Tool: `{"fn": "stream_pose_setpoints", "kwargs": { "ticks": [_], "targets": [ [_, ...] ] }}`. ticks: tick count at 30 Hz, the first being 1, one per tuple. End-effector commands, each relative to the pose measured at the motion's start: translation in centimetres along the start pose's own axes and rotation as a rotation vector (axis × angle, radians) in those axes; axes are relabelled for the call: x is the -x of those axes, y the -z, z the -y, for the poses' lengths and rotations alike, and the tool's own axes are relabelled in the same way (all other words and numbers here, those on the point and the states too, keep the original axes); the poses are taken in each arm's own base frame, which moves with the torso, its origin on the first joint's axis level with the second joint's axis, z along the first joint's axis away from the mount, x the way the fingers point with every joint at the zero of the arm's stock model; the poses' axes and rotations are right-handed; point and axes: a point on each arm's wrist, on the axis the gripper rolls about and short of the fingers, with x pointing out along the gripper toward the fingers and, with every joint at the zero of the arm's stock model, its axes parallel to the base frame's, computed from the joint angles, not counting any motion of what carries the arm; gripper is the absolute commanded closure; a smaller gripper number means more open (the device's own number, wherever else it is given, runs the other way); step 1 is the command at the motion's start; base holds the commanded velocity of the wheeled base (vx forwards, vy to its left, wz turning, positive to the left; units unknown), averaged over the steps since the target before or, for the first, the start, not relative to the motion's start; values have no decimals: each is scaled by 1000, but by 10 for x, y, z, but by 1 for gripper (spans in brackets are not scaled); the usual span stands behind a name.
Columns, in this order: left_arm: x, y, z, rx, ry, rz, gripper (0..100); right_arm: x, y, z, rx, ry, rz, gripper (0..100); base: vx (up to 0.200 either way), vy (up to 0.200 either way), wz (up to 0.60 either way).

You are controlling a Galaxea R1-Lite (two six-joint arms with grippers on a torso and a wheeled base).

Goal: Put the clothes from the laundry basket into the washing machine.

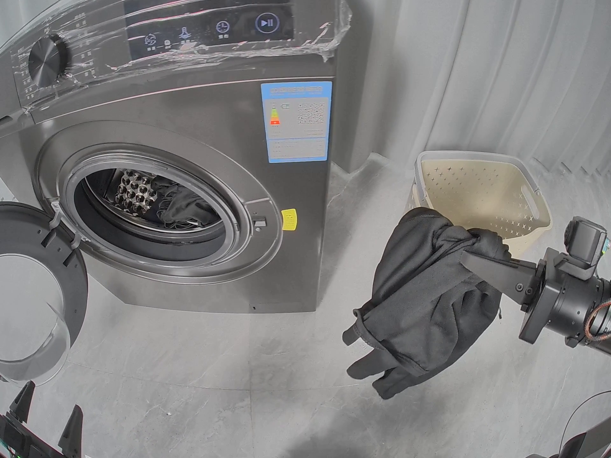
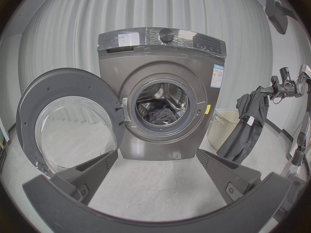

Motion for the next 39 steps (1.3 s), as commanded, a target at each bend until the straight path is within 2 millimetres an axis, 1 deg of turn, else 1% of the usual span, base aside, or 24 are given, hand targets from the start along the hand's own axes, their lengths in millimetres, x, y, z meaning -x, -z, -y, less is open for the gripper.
{"fn": "stream_pose_setpoints", "kwargs": {
  "ticks": [1,8,10,23,29,34,39],
  "targets": [
    [0,4,0,1,0,-3,0,0,-1,4,0,25,6,100,0,0,0],
    [0,4,0,0,0,-3,0,-1,-5,18,-1,124,27,100,0,0,0],
    [0,4,0,0,0,-3,0,-4,-5,22,0,167,33,100,-200,0,0],
    [0,4,0,1,0,-3,0,-7,-8,24,1,211,47,100,-200,0,0],
    [0,4,0,3,0,-3,0,-6,-10,25,3,223,58,100,0,0,0],
    [0,4,0,4,0,-3,0,-7,-16,27,3,285,85,100,0,200,0],
    [0,4,0,4,0,-3,0,-7,-16,27,3,287,85,100,0,200,0]
  ]
}}
